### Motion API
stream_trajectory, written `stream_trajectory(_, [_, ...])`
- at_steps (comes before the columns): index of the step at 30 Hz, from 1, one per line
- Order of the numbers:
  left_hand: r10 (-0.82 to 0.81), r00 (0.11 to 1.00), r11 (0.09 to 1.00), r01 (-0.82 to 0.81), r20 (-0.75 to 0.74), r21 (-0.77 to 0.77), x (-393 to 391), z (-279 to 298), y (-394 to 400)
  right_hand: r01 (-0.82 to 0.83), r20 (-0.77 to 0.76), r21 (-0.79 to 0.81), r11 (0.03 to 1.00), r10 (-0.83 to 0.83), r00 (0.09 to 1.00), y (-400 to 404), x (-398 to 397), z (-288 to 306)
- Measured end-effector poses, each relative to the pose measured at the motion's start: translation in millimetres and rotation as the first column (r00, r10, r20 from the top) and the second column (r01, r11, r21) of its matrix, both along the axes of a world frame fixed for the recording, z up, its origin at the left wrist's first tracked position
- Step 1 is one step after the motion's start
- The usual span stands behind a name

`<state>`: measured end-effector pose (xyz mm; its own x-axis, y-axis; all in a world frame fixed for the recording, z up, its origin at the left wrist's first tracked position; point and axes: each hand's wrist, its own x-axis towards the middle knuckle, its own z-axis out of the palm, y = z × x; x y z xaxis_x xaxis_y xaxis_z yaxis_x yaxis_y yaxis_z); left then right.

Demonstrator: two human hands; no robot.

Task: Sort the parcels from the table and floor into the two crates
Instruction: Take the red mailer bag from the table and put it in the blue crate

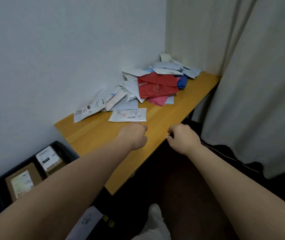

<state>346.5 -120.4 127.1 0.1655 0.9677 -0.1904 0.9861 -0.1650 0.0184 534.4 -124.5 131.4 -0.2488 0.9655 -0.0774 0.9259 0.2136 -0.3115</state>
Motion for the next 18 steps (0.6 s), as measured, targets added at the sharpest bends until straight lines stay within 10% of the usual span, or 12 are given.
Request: stream_trajectory(18, [0.143, 0.978, 0.989, -0.134, 0.154, -0.069, -3, -55, 229, -0.096, 0.071, -0.188, 0.977, 0.111, 0.991, 260, -20, -56])
